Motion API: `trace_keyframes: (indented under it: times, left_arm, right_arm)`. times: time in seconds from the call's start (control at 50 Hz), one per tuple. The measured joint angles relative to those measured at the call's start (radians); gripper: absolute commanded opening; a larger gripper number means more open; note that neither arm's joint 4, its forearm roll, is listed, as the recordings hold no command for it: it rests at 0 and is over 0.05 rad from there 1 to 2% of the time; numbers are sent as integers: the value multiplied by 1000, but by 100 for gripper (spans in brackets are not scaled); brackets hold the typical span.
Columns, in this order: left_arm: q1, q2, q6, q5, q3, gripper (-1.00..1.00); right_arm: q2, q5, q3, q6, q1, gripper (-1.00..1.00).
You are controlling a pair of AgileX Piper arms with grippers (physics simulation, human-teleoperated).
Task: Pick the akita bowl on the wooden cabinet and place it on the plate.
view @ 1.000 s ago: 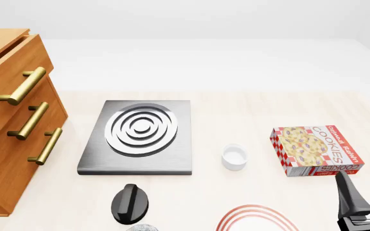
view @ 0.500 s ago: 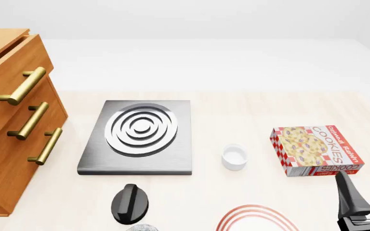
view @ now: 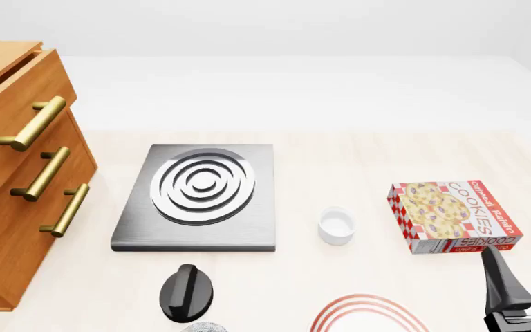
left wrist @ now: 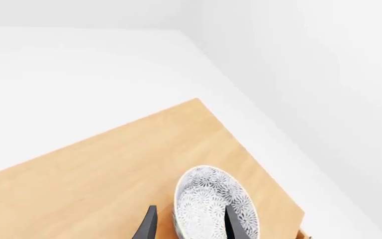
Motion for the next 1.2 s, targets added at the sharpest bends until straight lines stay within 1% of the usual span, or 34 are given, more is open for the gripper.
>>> trace_keyframes:
  times: [0.04, 0.06, 0.28, 0.54, 0.7, 0.88, 1.02, 1.2]
  left_arm:
    - [-1, 1, 0, -2, 0, 100]
    - [-2, 1, 1, -3, 1, -100]
    - [20, -49, -34, -53, 35, -100]
    - [2, -118, -102, -72, 63, -100]
    - [-32, -156, -138, -61, 72, -100]
    - [-77, -197, -167, -34, 61, -100]
    - [-113, -215, -177, -7, 38, -100]
    - [-182, -241, -180, 32, 1, -100]
  right_arm:
    - [0, 0, 0, 0, 0, 100]
    - [0, 0, 0, 0, 0, 100]
    - [0, 0, 0, 0, 0, 100]
    - [0, 0, 0, 0, 0, 100]
    - [0, 0, 0, 0, 0, 100]
    - [0, 0, 0, 0, 0, 100]
    - [0, 0, 0, 0, 0, 100]
    - [0, 0, 0, 0, 0, 100]
